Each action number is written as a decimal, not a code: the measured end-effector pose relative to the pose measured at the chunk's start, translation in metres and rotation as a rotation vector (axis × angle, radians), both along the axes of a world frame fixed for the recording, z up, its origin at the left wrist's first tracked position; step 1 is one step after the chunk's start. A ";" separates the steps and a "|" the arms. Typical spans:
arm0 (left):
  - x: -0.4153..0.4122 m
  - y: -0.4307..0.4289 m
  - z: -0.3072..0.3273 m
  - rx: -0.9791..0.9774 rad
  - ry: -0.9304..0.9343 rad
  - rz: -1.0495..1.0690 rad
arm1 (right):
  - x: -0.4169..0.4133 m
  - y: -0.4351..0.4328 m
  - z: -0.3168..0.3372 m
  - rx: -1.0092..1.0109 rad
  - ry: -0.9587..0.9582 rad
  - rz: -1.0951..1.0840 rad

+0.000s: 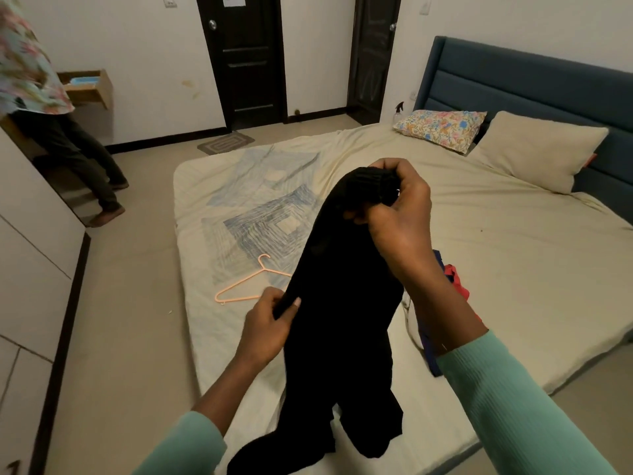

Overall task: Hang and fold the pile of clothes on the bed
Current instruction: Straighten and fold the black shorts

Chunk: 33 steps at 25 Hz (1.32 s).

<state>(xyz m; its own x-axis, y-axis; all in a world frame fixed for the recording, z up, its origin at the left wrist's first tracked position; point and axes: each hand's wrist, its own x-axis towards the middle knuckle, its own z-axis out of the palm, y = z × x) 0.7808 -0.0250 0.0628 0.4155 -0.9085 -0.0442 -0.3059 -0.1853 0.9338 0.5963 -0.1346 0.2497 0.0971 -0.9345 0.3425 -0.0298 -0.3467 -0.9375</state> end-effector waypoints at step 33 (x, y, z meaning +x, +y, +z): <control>0.105 0.021 0.185 -0.674 -0.697 0.322 | -0.029 0.032 0.009 0.084 -0.372 -0.485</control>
<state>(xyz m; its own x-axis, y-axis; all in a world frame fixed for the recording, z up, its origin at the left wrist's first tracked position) 0.8855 -0.0043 0.2474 0.3820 -0.4958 0.7799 -0.8497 0.1434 0.5074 0.5674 -0.1025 0.2587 -0.4580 -0.8673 0.1949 0.1686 -0.3000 -0.9389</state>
